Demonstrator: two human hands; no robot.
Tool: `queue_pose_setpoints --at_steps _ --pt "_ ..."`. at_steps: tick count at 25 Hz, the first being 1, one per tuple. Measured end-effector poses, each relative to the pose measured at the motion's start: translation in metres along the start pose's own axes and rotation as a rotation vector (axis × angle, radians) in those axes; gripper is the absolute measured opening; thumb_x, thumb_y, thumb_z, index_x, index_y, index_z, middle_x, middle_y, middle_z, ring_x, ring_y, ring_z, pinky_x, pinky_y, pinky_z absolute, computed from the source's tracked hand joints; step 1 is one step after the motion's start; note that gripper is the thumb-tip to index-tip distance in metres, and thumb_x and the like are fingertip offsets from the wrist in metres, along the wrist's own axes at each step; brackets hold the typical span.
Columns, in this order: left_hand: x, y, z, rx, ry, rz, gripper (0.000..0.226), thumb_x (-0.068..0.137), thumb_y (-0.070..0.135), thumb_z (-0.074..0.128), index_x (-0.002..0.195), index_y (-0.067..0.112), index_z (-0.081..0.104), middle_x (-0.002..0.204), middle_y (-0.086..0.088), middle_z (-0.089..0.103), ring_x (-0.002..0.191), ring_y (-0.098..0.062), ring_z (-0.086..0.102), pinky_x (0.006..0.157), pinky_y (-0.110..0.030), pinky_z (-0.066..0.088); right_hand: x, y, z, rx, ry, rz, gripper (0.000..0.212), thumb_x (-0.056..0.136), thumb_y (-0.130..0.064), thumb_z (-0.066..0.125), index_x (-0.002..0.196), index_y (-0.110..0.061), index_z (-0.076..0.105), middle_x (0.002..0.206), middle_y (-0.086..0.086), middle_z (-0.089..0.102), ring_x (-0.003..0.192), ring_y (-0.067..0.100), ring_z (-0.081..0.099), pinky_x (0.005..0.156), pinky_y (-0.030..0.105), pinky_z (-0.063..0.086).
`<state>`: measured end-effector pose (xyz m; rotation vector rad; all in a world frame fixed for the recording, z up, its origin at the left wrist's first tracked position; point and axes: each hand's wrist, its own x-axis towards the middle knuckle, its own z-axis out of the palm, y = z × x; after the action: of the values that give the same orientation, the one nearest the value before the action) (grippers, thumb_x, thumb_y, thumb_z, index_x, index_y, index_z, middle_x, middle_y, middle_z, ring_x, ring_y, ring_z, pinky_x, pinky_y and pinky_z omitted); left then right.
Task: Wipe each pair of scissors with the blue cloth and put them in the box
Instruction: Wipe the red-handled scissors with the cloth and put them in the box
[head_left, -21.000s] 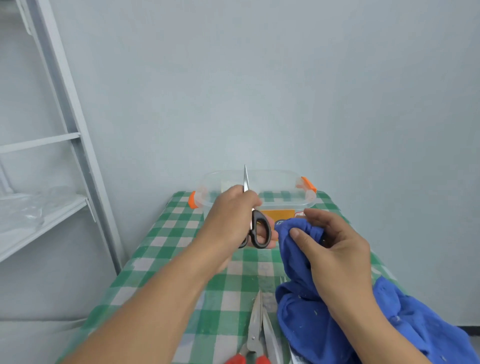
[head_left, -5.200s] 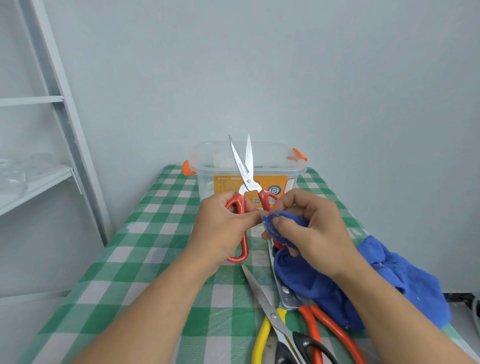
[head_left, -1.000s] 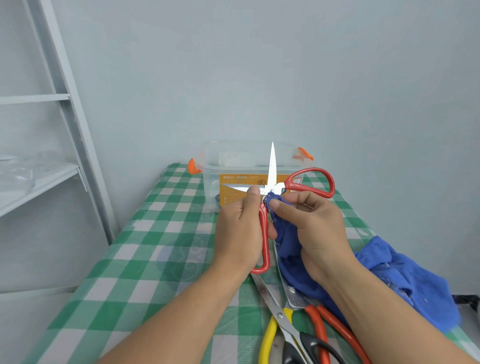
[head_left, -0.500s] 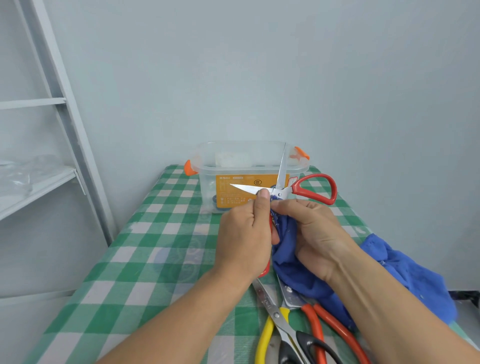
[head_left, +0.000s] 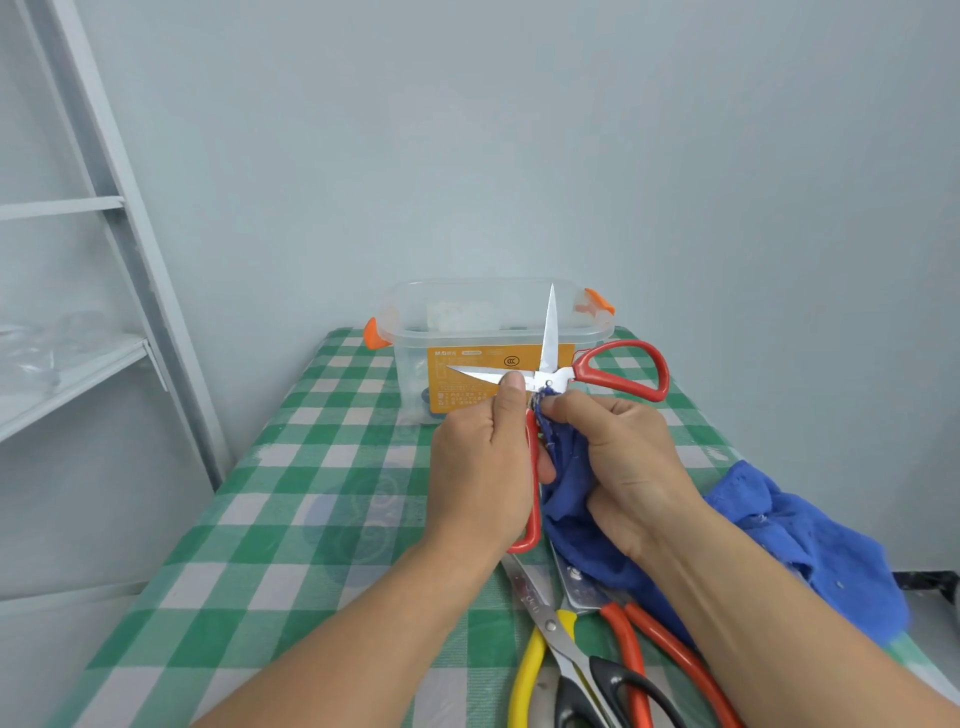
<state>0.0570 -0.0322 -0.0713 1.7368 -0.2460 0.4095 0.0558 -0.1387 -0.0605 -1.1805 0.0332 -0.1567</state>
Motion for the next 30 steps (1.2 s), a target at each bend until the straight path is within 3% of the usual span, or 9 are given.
queue_pose_setpoints --at_steps 5,8,10,13,17,21,27,30 --pt "0.001 -0.001 0.001 -0.152 -0.013 -0.064 0.071 0.107 0.041 0.039 0.044 0.018 0.062 0.049 -0.009 0.063 0.039 -0.013 0.049 0.053 -0.029 0.039 -0.003 -0.001 0.0 0.073 -0.025 -0.004 0.031 0.089 0.003 0.062 0.058 -0.003 0.062 0.057 0.014 0.059 0.046 0.022 0.058 0.045 0.026 0.051" --pt "0.001 0.0 0.0 -0.227 -0.004 -0.105 0.062 0.107 0.042 0.039 0.057 0.018 0.068 0.05 -0.012 0.063 0.04 -0.014 0.052 0.049 -0.025 0.039 0.003 0.001 -0.004 0.163 0.055 -0.004 0.043 0.089 0.0 0.061 0.049 -0.013 0.065 0.057 0.006 0.059 0.049 0.017 0.059 0.05 0.028 0.05" --pt "0.001 0.001 0.0 -0.248 -0.003 -0.114 0.06 0.106 0.043 0.039 0.063 0.017 0.07 0.051 -0.012 0.064 0.044 -0.017 0.056 0.051 -0.026 0.041 0.005 0.0 -0.008 0.192 0.053 0.01 0.035 0.086 -0.004 0.065 0.052 -0.012 0.064 0.058 0.005 0.057 0.052 0.019 0.057 0.056 0.032 0.048" --pt "0.002 0.0 0.0 -0.218 0.02 -0.102 0.067 0.106 0.041 0.04 0.045 0.024 0.063 0.048 -0.01 0.062 0.038 -0.013 0.049 0.048 -0.025 0.037 0.001 0.001 -0.004 0.144 -0.12 0.001 0.013 0.074 -0.006 0.074 0.069 -0.002 0.063 0.063 0.013 0.059 0.055 0.025 0.058 0.06 0.034 0.05" --pt "0.002 0.001 -0.002 -0.129 -0.006 -0.056 0.07 0.107 0.041 0.039 0.047 0.012 0.062 0.049 -0.01 0.064 0.041 -0.015 0.053 0.052 -0.03 0.043 0.003 -0.001 -0.005 0.043 -0.155 -0.008 0.027 0.083 -0.001 0.069 0.058 -0.004 0.06 0.056 0.015 0.06 0.046 0.026 0.058 0.05 0.029 0.051" --pt "-0.002 0.002 -0.002 0.025 -0.069 -0.001 0.071 0.107 0.043 0.035 0.052 0.005 0.061 0.05 -0.005 0.065 0.05 -0.015 0.059 0.064 -0.034 0.05 0.004 -0.004 -0.005 -0.004 -0.217 0.113 0.014 0.081 -0.005 0.072 0.085 0.003 0.061 0.064 0.013 0.059 0.055 0.026 0.058 0.049 0.029 0.049" --pt "0.001 0.001 -0.002 -0.049 -0.075 -0.045 0.067 0.106 0.042 0.039 0.055 0.003 0.06 0.05 -0.008 0.065 0.049 -0.024 0.06 0.06 -0.038 0.051 0.004 -0.002 -0.013 -0.036 -0.232 0.051 0.019 0.079 -0.008 0.069 0.07 0.005 0.061 0.059 0.019 0.06 0.052 0.028 0.054 0.057 0.034 0.049" --pt "0.002 0.002 -0.004 -0.065 -0.07 -0.065 0.065 0.105 0.044 0.04 0.053 0.01 0.057 0.05 -0.008 0.065 0.046 -0.022 0.056 0.052 -0.032 0.047 0.004 -0.005 -0.014 -0.026 -0.256 0.045 0.015 0.082 -0.005 0.065 0.073 0.007 0.064 0.062 0.02 0.062 0.052 0.029 0.055 0.059 0.035 0.049"
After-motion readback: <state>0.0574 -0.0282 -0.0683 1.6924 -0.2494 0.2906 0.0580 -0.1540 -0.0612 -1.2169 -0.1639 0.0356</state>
